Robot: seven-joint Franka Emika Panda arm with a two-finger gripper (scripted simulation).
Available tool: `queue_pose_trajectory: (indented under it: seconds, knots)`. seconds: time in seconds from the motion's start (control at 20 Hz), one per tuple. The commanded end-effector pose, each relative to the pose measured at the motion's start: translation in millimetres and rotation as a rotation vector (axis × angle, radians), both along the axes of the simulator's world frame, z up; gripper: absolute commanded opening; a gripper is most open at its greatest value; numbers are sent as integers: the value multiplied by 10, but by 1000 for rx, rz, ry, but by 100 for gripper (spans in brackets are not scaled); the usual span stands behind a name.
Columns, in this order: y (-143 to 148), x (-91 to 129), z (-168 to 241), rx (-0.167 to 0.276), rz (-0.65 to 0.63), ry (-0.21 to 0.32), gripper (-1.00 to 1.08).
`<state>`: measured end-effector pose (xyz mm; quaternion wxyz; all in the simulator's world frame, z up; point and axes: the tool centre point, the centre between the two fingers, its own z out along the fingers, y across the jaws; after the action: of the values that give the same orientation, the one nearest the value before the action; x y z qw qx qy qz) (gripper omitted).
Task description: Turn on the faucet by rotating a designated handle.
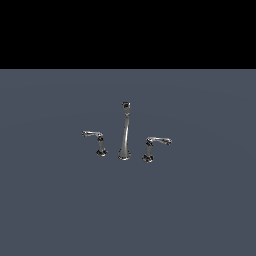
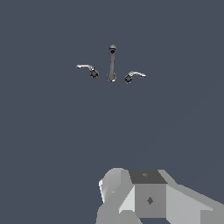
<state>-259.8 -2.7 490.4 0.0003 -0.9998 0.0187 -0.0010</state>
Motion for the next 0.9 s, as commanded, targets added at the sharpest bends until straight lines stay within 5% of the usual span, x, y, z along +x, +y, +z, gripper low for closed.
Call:
queue_pose_trajectory:
  seconds: [0.0, 0.85]
  knots:
    - [0, 0, 0, 0, 0, 0, -100]
    - [111, 313, -465, 1, -196, 1, -100]
